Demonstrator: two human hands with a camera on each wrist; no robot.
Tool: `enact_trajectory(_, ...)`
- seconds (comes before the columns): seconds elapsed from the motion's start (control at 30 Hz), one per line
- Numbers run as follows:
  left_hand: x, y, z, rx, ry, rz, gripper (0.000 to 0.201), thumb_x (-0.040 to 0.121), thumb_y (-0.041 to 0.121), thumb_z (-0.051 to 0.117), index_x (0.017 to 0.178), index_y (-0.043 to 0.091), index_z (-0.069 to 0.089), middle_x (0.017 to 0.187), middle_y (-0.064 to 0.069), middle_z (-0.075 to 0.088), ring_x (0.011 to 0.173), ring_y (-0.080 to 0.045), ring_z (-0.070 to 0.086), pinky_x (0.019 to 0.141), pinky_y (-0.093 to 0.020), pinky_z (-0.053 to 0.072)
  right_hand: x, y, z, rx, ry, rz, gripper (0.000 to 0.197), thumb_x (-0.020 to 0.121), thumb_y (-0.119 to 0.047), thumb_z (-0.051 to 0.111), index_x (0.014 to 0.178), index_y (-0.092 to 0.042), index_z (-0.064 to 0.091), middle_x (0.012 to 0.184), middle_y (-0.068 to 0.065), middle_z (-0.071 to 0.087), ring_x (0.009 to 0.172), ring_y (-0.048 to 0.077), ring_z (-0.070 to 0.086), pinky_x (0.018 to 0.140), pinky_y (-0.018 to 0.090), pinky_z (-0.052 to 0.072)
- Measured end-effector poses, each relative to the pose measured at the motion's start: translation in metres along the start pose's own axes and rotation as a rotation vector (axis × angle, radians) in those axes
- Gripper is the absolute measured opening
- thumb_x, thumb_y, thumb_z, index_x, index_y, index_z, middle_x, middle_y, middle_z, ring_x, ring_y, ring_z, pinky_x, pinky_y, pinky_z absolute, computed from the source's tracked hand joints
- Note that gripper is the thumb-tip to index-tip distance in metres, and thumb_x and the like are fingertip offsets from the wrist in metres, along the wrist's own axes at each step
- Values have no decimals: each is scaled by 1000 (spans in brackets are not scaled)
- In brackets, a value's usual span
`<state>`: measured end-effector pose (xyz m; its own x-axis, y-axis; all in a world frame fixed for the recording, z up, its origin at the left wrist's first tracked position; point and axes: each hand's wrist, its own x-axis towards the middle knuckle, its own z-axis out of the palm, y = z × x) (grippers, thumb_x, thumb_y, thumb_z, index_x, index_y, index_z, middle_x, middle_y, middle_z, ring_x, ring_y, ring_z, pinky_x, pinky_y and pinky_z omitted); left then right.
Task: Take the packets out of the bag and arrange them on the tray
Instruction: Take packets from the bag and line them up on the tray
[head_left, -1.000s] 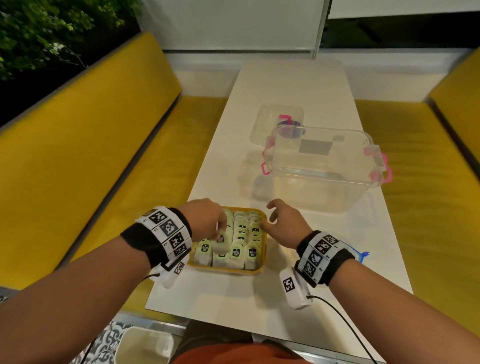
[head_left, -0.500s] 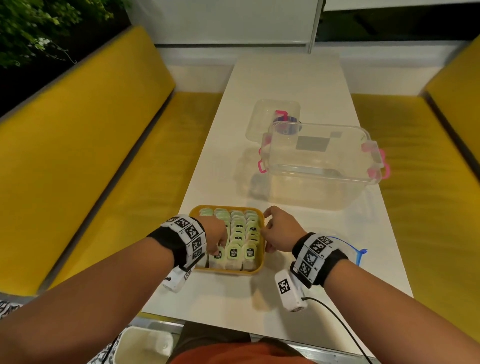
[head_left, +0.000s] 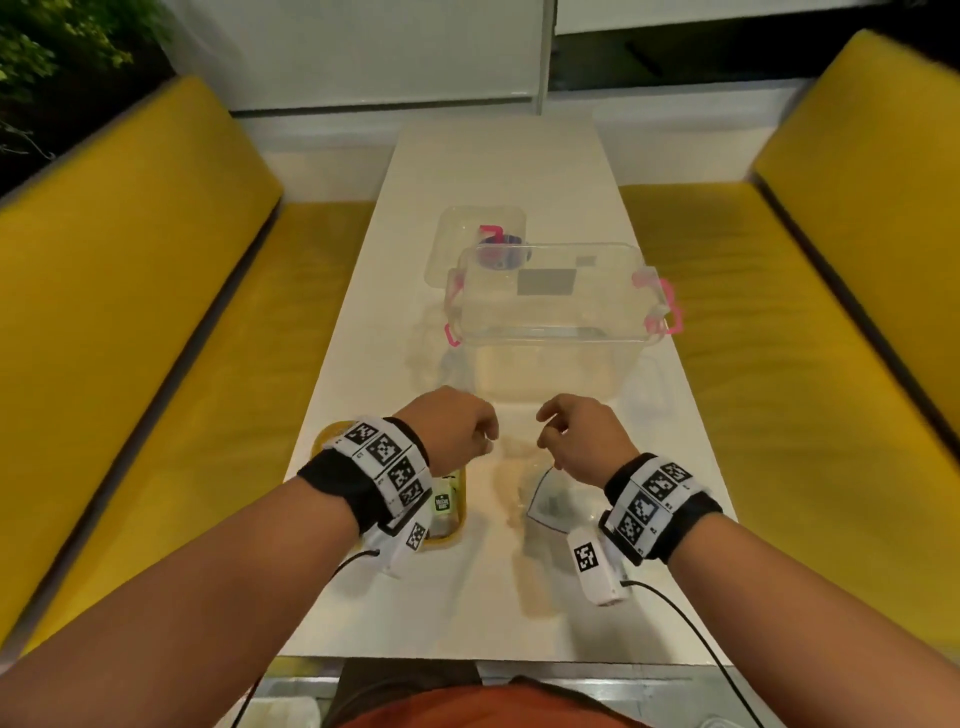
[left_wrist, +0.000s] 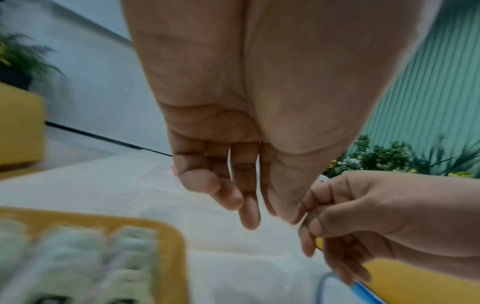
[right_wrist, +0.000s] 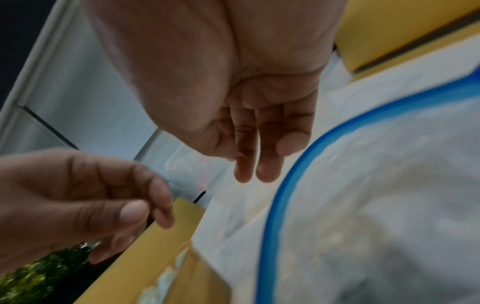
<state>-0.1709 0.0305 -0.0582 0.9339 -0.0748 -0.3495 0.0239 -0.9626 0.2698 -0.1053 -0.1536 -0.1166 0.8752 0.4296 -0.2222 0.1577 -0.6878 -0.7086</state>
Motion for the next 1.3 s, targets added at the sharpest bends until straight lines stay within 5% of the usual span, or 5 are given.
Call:
enact_trajectory(0.3,52,73,65,202,-202,-67,43,86,44,65,111,11,55,106,-9,62,94,-31,60,70,-34,45,-31,60,-9,-276,-142,79,15,83,-15,62,94,-15,72,100,6,71,96,24,65,83,30,52)
enact_trajectory(0.43,57,76,81,104,-186,-78,32,87,13,59,117,11,46,108,-15,59,92,-33,60,68,-35,43,-39,79,1,-326,-224,93,29,84,-24,68,112,-15,68,108,5,70,104,23,63,90,29,50)
enact_trajectory(0.77,65,71,93,-446,-25,-147,34,77,2,58,103,24,55,97,-8,67,80,-24,60,67,-32,51,-38,94,7,-94,-118,80,23,86,-31,68,98,-11,66,86,3,64,79,20,57,69,29,42)
enact_trajectory(0.97,59,64,104,-375,41,-225,30,77,5,61,99,23,63,101,-4,67,91,-22,61,75,-28,48,-44,98,2,50,-32,68,20,86,-21,64,68,-15,58,67,1,61,65,18,55,60,28,43)
enact_trajectory(1.3,46,70,82,-291,258,-19,39,82,41,70,118,30,61,123,4,55,116,-20,47,100,-32,39,-46,90,-18,276,125,-14,21,78,-18,78,94,-22,65,80,-3,68,70,9,63,67,24,52)
